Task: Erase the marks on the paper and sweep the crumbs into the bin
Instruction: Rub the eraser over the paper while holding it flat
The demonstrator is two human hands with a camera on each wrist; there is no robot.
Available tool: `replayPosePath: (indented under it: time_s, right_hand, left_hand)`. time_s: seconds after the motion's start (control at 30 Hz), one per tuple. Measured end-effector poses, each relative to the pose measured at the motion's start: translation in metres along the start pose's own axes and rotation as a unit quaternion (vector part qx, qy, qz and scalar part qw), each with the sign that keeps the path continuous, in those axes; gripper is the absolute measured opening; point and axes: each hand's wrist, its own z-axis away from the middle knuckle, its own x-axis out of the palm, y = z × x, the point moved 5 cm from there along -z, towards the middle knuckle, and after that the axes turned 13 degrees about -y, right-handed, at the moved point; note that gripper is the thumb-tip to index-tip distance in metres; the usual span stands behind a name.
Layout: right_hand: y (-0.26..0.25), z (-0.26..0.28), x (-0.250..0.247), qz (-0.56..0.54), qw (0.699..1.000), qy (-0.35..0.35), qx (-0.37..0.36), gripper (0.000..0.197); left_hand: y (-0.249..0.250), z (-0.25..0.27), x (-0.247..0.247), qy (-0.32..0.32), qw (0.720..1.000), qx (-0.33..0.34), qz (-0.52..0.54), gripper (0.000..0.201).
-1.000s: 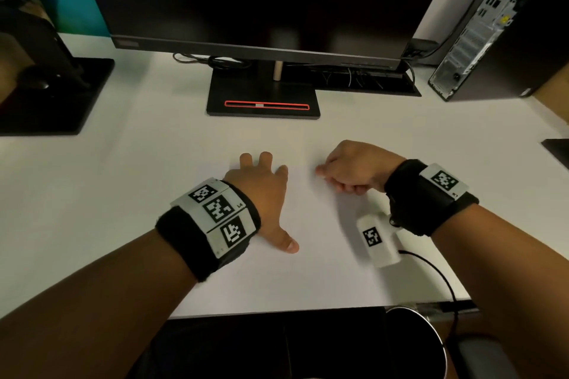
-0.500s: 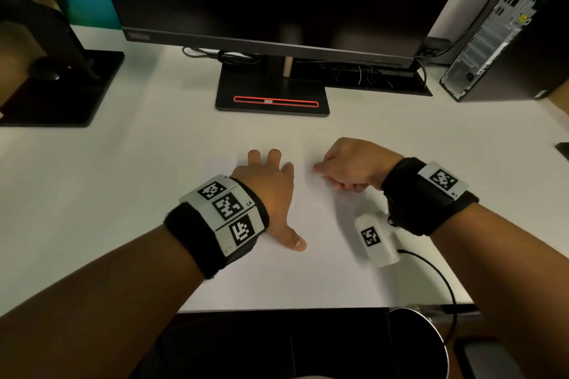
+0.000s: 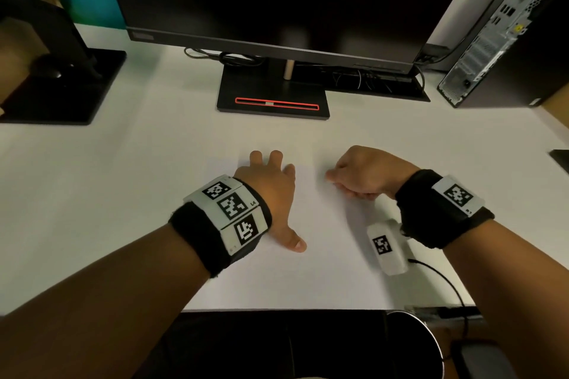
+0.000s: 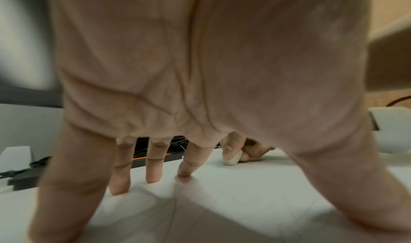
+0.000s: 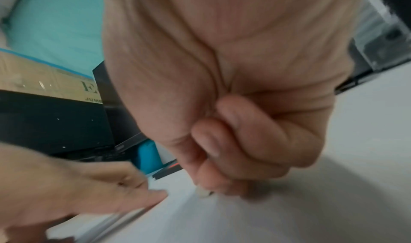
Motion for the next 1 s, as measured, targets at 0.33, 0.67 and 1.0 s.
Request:
replayPosePath:
  time_s: [0.33,0.67,1.0]
  right_hand:
    - [-0.012,0.015,0.027,-0.532,0.837,-0.050,-0.116,0.026]
    - [0.058,0.008,0.002,-0.762,0.610,0.177,-0.127,0.016]
    - [-0.006,0.023,0.035,-0.160,0.983,-0.065,-0.057,0.028]
  left_hand:
    - [0.002,0.003,0.000,-0.001,1.000,-0.002,0.009,0.132]
    - [0.000,0.005,0.004,0.017,1.000,0.011,0.015,0.131]
    - [-0.002,0.003,0.006,0.016,1.000,0.013,0.020,0.126]
